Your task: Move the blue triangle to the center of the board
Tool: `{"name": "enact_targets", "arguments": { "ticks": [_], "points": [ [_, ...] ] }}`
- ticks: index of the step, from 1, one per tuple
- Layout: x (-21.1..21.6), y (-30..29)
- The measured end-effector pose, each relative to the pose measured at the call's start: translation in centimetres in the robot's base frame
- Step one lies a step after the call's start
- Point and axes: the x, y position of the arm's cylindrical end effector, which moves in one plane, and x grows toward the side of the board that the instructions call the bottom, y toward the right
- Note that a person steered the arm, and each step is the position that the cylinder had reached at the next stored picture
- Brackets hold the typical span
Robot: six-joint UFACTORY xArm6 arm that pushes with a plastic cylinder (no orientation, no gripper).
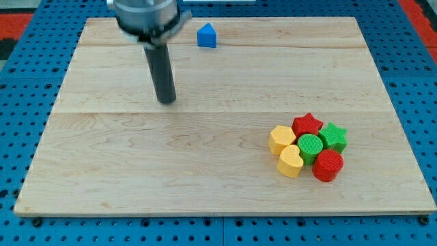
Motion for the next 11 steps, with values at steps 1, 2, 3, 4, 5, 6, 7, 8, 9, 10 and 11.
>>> {"name": "enact_targets", "arguments": {
  "ticks": [1, 2, 3, 4, 5, 6, 7, 8, 9, 10, 11],
  "points": [
    [-6.0, 6.3],
    [-11.6, 14.6],
    [-18.4, 14.1],
    [-19.1, 8.5],
    [-16.3, 6.7],
    [-11.1, 8.0],
    [-8.4, 9.5],
    [-8.6, 7.0],
    [-8.2, 4.2],
    [-6.8, 2.6],
    [-4.8, 2.9]
  ]
}}
